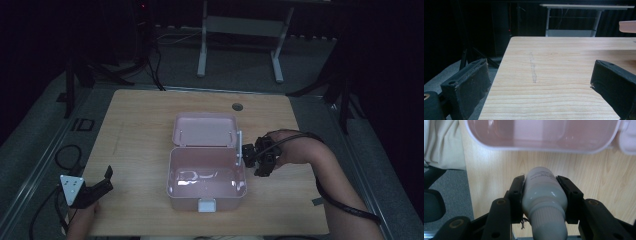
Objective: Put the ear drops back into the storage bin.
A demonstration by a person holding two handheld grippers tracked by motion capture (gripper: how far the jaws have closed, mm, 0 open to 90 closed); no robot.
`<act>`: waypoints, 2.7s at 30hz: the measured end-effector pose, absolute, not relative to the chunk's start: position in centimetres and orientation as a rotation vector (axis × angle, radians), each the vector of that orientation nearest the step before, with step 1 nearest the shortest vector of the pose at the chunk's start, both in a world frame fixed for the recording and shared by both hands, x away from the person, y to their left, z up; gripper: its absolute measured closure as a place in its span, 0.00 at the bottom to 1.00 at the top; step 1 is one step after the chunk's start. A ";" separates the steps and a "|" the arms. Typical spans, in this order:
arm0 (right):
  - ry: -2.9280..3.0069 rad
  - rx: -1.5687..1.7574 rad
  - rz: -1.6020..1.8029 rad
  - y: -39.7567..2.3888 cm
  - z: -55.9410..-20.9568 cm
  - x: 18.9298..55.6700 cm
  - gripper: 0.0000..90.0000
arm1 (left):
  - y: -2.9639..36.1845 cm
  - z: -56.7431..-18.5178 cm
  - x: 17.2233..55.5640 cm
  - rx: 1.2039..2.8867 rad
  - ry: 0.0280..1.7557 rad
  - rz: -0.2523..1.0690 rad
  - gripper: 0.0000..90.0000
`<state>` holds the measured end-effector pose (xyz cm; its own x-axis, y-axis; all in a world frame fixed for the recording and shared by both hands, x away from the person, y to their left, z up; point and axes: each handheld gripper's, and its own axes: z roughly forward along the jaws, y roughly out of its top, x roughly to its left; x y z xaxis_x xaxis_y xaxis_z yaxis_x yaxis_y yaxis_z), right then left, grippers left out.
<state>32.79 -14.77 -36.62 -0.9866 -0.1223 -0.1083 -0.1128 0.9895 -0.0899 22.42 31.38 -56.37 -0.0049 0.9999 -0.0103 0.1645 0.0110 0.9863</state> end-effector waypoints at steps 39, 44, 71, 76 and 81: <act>3.072 -0.408 -0.088 -8.7 -39.9 32.0 0.66 | 31.4 -56.4 22.4 1.326 1.335 1.117 0.03; 3.094 -0.412 -0.102 -8.6 -41.3 32.0 0.66 | 31.4 -56.4 22.4 1.325 1.333 1.118 0.03; 3.136 -0.470 -0.260 -7.2 -47.3 32.4 0.66 | 31.3 -56.4 22.5 1.329 1.332 1.116 0.03; 3.143 -0.466 -0.254 -7.2 -47.8 32.5 0.66 | 31.3 -56.4 22.5 1.330 1.331 1.118 0.03; 3.129 -0.450 -0.243 -7.3 -48.4 32.6 0.66 | 31.3 -56.4 22.5 1.330 1.330 1.118 0.03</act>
